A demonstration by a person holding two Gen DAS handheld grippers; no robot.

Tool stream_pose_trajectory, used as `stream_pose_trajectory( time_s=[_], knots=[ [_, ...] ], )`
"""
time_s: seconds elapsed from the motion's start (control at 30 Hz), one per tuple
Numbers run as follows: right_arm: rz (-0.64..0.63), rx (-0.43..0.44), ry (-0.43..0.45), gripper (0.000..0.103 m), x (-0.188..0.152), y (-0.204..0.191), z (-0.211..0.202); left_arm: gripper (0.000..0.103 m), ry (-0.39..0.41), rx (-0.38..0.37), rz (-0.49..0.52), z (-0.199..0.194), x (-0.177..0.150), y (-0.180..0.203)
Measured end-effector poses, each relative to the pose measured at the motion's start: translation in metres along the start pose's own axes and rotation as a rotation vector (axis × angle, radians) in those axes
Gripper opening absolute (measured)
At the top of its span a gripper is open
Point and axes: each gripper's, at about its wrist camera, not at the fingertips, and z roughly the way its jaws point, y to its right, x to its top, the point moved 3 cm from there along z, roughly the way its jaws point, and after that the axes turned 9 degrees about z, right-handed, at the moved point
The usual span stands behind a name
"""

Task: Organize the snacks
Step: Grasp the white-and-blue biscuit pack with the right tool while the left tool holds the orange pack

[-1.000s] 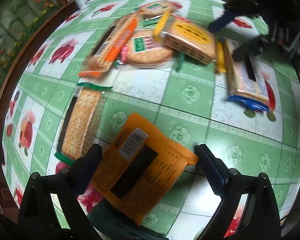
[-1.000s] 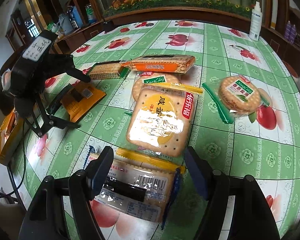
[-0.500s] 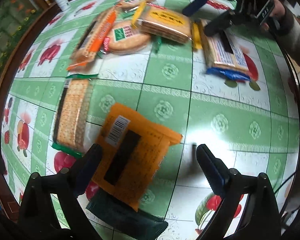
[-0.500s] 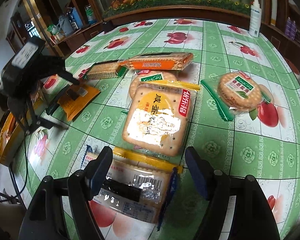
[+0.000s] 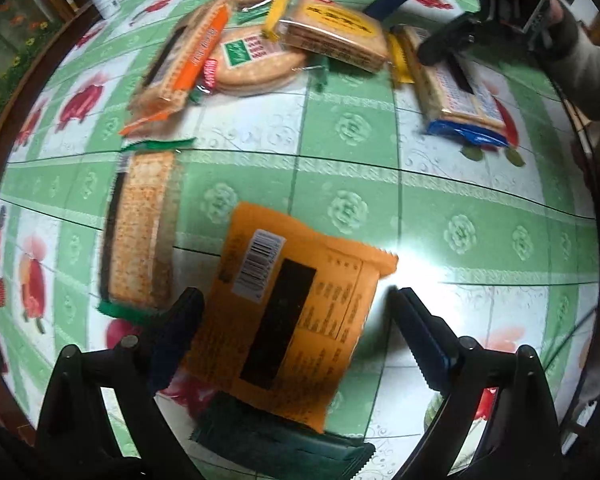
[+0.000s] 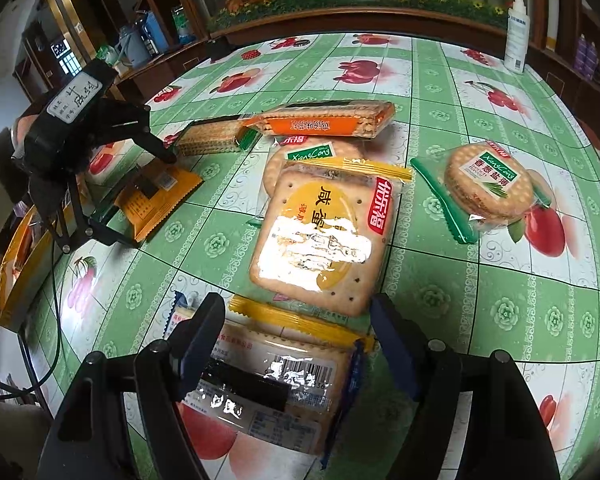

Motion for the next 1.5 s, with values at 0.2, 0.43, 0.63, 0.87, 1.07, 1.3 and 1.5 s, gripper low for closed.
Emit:
stream_pose_trajectory(
  time_s=[0.2, 0.43, 0.63, 0.87, 1.07, 1.3, 1.5],
  knots=[
    [-0.006, 0.005, 0.025, 0.075, 0.002, 0.0, -0.006, 0.096, -0.002, -0.015, -0.091, 0.003, -0.002, 0.003],
    [-0.175, 0.03, 0.022, 0.075, -0.007, -0.021, -0.019, 0.096, -0.014, -0.006, -0.16, 0.0, 0.002, 0.053],
    [-0.334, 0.054, -0.044, 0.075, -0.022, -0.037, -0.021, 0.096, -0.011, 0.035, -0.326, -0.001, 0.004, 0.075],
    [-0.221, 0.069, -0.12, 0.075, -0.014, -0.019, 0.002, 0.096, 0.012, 0.093, -0.533, -0.005, -0.001, 0.111],
    [-0.282, 0.152, -0.172, 0.075, -0.062, -0.043, -0.028, 0.096, 0.02, 0.133, -0.667, -0.007, -0.01, 0.147],
    [-0.32, 0.016, -0.105, 0.076, -0.062, -0.058, -0.021, 0.095, 0.027, 0.155, -0.801, -0.013, -0.016, 0.141],
    [-0.385, -0.025, -0.104, 0.076, -0.063, -0.065, -0.003, 0.095, 0.041, 0.165, -0.902, -0.014, -0.02, 0.13]
  ],
)
